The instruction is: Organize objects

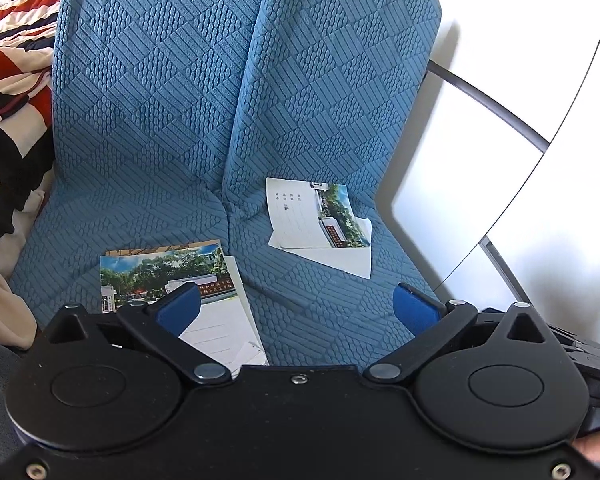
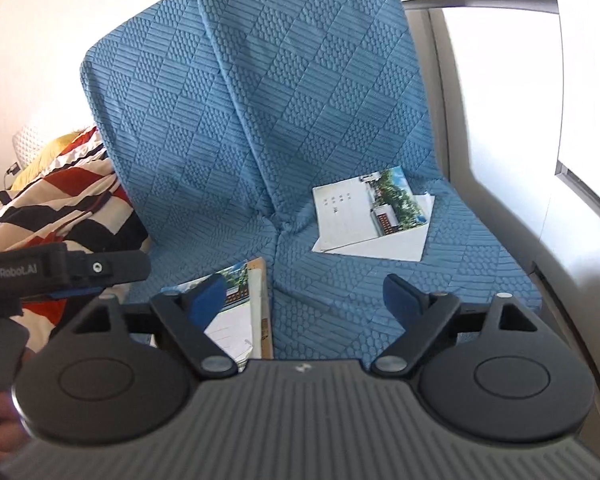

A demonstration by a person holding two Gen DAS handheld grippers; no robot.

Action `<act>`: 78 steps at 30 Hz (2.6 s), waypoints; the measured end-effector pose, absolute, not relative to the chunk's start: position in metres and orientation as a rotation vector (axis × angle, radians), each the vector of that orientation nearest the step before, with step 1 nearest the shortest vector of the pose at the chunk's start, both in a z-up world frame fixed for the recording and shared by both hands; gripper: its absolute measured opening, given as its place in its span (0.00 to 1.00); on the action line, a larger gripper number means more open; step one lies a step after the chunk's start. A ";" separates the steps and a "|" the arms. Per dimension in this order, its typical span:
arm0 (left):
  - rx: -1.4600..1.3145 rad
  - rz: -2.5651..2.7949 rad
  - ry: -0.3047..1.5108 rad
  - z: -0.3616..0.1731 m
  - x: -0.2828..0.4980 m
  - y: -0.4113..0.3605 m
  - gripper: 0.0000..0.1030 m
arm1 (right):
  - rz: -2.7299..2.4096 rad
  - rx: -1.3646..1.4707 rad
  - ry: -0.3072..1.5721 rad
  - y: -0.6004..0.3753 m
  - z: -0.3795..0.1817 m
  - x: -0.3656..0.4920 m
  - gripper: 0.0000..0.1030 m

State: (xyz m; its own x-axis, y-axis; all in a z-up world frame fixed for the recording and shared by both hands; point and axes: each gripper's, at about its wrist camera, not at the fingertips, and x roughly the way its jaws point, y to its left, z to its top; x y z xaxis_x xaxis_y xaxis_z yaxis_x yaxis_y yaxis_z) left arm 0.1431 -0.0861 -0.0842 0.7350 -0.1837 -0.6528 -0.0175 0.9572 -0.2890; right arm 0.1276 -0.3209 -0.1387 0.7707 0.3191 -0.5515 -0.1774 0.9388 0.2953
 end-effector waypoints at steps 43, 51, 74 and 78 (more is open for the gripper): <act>-0.302 -0.037 0.777 -0.158 0.213 -0.110 0.99 | 0.184 0.347 0.677 -0.361 -0.229 0.212 0.84; -0.304 -0.010 0.786 -0.172 0.238 -0.109 0.99 | 0.165 0.386 0.686 -0.361 -0.246 0.240 0.84; -0.275 -0.021 0.847 -0.217 0.334 -0.161 0.99 | 0.107 0.531 0.717 -0.382 -0.309 0.350 0.81; -0.277 -0.015 0.859 -0.231 0.354 -0.170 0.99 | 0.102 0.577 0.749 -0.388 -0.323 0.372 0.78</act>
State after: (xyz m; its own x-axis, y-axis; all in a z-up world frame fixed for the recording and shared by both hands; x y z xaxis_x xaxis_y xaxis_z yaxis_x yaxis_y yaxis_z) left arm 0.3535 -0.1697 -0.2306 0.6555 -0.1241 -0.7449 -0.0981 0.9640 -0.2469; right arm 0.3718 -0.3877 -0.3231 0.7354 0.2879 -0.6135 0.1125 0.8409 0.5294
